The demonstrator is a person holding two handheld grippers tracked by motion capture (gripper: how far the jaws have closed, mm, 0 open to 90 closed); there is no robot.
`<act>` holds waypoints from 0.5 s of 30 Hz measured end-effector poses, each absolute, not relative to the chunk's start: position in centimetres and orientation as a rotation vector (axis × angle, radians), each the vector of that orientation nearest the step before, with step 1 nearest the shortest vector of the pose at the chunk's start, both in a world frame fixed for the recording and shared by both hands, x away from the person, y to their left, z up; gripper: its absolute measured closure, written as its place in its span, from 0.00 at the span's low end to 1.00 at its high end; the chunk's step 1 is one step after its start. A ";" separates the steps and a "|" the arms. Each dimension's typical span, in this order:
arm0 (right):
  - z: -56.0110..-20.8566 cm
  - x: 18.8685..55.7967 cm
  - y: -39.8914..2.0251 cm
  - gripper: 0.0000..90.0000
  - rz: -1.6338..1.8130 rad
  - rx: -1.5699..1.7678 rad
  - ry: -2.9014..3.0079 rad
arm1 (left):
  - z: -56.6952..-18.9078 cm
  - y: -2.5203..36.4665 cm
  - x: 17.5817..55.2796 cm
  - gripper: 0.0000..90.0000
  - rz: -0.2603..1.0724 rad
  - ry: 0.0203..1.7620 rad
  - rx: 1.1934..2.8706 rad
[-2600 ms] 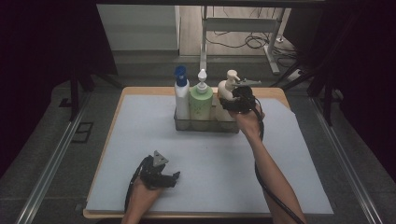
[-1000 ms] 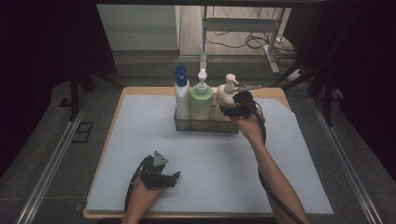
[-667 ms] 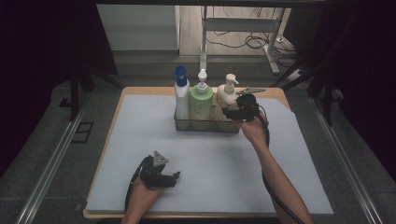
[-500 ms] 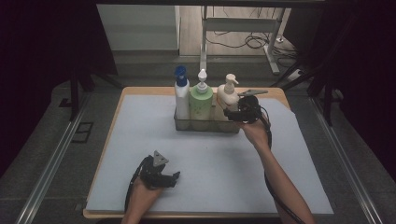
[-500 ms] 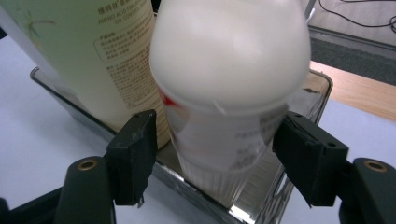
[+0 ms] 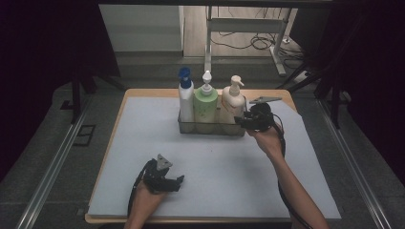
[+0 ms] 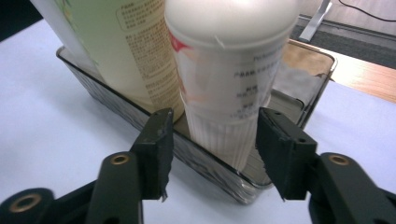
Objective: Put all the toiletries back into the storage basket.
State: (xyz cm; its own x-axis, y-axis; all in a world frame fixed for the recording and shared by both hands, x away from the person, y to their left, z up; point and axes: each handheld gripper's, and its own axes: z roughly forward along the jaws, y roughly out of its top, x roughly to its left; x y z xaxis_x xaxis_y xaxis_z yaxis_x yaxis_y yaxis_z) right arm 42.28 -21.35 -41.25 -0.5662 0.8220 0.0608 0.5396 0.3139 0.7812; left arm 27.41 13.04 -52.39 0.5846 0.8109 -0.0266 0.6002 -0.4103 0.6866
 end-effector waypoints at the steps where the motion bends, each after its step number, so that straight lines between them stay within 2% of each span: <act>1: -41.2 42.2 -21.5 0.56 1.120 1.214 2.238 | -52.4 13.0 27.4 0.13 0.411 1.116 2.152; 7: -41.3 41.9 -22.5 0.68 1.102 1.244 2.221 | -52.4 13.0 27.4 0.13 0.411 1.117 2.152; 12: -41.7 42.4 -23.2 0.84 1.087 1.299 2.192 | -52.4 13.1 27.4 0.13 0.411 1.115 2.156; 15: -41.9 42.9 -23.3 0.90 1.066 1.310 2.170 | -52.4 13.1 27.4 0.13 0.411 1.113 2.159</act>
